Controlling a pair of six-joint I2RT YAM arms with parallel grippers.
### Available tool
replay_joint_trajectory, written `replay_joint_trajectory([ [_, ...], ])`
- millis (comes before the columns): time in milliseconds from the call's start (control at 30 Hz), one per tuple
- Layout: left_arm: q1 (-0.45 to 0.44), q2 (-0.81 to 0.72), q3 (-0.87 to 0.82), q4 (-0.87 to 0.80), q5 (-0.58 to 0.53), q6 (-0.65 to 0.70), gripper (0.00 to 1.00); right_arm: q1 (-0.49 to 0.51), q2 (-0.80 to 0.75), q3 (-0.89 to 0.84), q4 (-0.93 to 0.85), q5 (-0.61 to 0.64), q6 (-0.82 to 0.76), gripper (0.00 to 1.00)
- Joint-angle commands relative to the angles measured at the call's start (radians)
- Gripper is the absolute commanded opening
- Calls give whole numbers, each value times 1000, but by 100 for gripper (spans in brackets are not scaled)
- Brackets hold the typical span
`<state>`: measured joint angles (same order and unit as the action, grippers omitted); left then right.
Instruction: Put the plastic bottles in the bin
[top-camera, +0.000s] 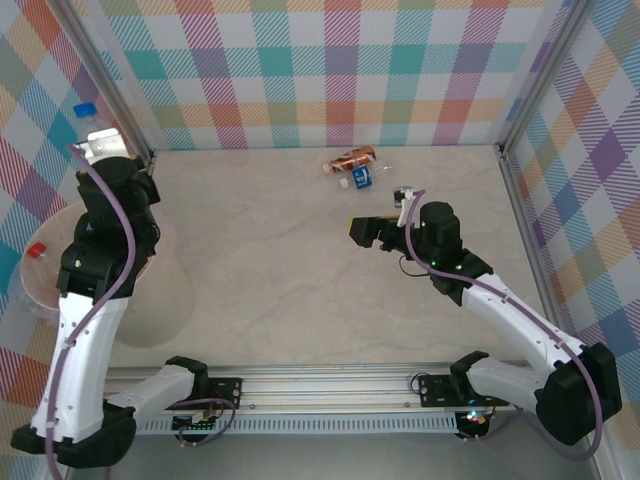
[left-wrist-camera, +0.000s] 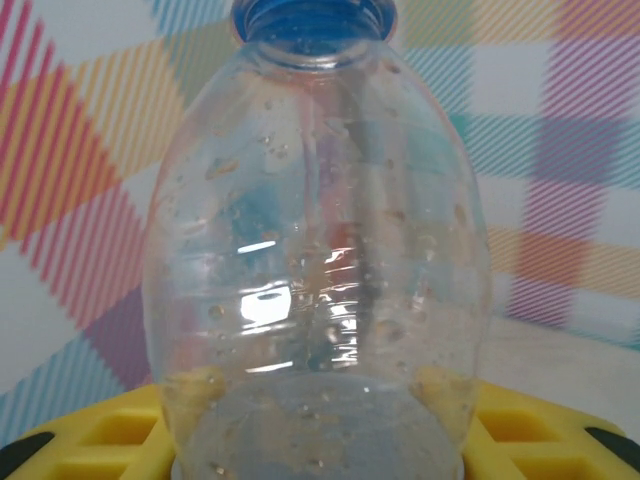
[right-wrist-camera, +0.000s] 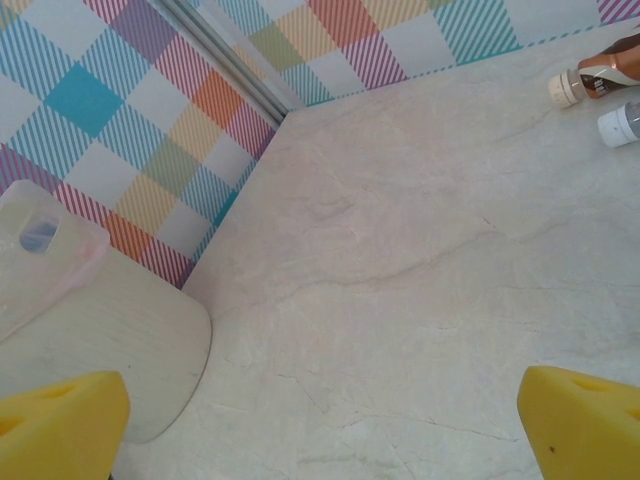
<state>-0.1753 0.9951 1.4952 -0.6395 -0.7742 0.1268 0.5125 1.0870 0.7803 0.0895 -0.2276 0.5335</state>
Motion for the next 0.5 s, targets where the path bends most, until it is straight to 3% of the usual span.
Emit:
replay_joint_trajectory([
  [0,174,-67,-126,118,206,64,50,10,-5,26,21,14,-23,100],
  [67,265,-78,-166,127,285,49,50,11,-4,27,17,13,-29,100],
  [167,323,-54,-161,54,302,-31,50,12,3,27,22,14,-30,100],
  [367,343,-33,-148,-131,53,-317,52,11,17,31,30,8,-34,100],
  [467,361,-24,-147,-216,-1,-426,66,12,22,35,22,6,-48,100],
])
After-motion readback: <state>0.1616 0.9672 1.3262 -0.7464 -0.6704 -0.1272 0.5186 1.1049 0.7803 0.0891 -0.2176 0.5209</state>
